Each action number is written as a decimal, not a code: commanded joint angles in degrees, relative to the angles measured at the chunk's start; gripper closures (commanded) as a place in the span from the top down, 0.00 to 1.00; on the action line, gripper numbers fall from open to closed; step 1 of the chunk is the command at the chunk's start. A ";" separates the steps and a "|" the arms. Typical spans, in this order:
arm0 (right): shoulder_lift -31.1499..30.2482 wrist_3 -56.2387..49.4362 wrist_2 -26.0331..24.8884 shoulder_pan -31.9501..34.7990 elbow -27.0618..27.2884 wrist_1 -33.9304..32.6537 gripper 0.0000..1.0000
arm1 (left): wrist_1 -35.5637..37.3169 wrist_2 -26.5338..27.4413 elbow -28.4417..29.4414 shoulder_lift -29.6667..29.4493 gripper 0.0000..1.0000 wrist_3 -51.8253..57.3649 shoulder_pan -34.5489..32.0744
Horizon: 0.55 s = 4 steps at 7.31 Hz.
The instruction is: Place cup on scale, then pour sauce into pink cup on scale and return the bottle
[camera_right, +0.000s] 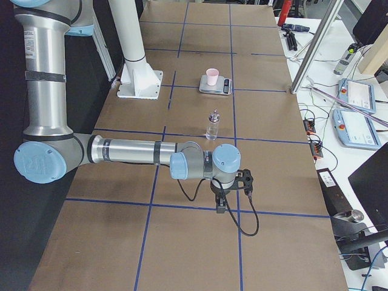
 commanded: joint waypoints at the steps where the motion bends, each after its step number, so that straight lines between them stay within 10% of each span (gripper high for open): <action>1: 0.00 0.02 0.10 0.00 0.01 0.00 1.00 | -0.07 0.00 0.00 -0.01 1.00 0.00 0.00; 4: 0.09 0.10 0.54 0.00 0.01 0.00 1.00 | -0.07 0.00 0.00 -0.01 1.00 0.00 0.00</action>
